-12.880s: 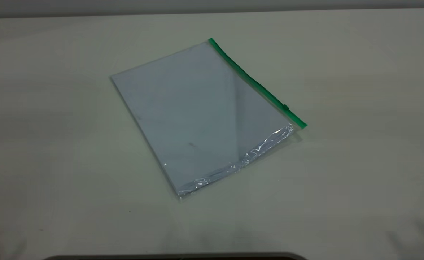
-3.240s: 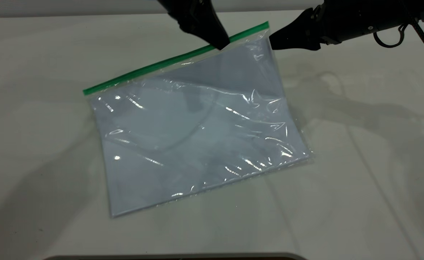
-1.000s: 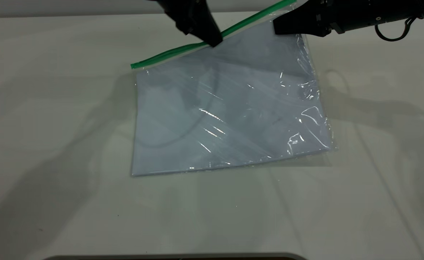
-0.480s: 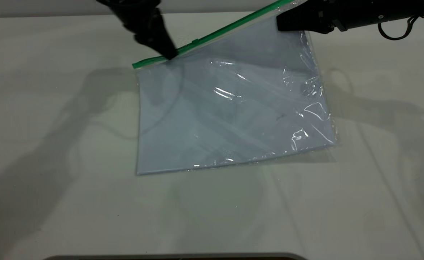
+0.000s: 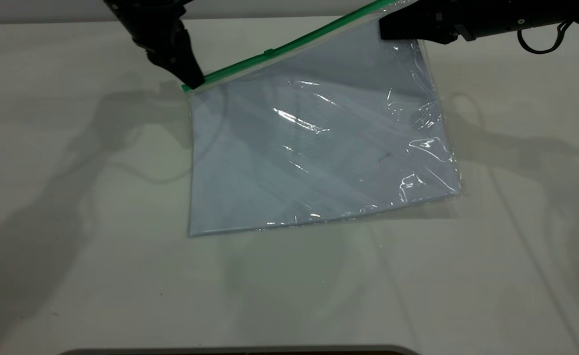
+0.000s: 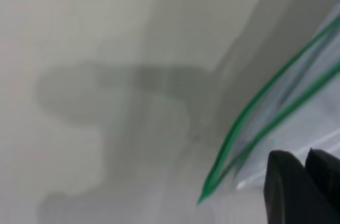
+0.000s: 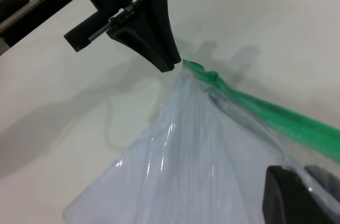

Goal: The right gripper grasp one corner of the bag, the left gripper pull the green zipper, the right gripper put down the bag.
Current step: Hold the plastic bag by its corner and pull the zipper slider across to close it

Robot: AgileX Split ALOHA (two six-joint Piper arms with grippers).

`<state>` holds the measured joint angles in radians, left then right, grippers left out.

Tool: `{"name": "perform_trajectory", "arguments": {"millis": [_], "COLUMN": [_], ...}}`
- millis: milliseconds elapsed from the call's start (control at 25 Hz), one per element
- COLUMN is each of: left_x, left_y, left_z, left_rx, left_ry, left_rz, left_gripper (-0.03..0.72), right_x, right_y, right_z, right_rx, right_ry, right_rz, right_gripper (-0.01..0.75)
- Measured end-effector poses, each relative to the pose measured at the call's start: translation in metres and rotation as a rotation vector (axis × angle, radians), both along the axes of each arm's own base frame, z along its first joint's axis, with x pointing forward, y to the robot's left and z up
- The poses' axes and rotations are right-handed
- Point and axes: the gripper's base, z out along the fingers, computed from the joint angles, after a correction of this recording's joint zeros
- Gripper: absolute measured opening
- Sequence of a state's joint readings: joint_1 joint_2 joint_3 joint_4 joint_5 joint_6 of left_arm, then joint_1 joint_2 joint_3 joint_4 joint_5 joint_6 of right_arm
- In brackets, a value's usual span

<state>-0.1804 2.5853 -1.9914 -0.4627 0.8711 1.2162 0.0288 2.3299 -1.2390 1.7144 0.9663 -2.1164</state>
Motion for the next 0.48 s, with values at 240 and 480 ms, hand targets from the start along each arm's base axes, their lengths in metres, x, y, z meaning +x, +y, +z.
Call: {"name": "perform_trajectory", "arguments": {"millis": [240, 480], "left_x": [0.0, 0.002], "left_y": [-0.001, -0.025], "left_z": [0.001, 0.022], "left_rx": [-0.028, -0.165], "left_ry": [0.021, 0.045], "left_rz": [0.038, 0.027], "left_gripper": [0.103, 0.109], "right_x": [0.0, 0.0], "right_y": [0.0, 0.0], "right_z": [0.0, 0.0], "right_rx": [0.001, -0.001], "right_ry": [0.0, 0.0], "right_rz": [-0.002, -0.003], "right_gripper": [0.033, 0.033]}}
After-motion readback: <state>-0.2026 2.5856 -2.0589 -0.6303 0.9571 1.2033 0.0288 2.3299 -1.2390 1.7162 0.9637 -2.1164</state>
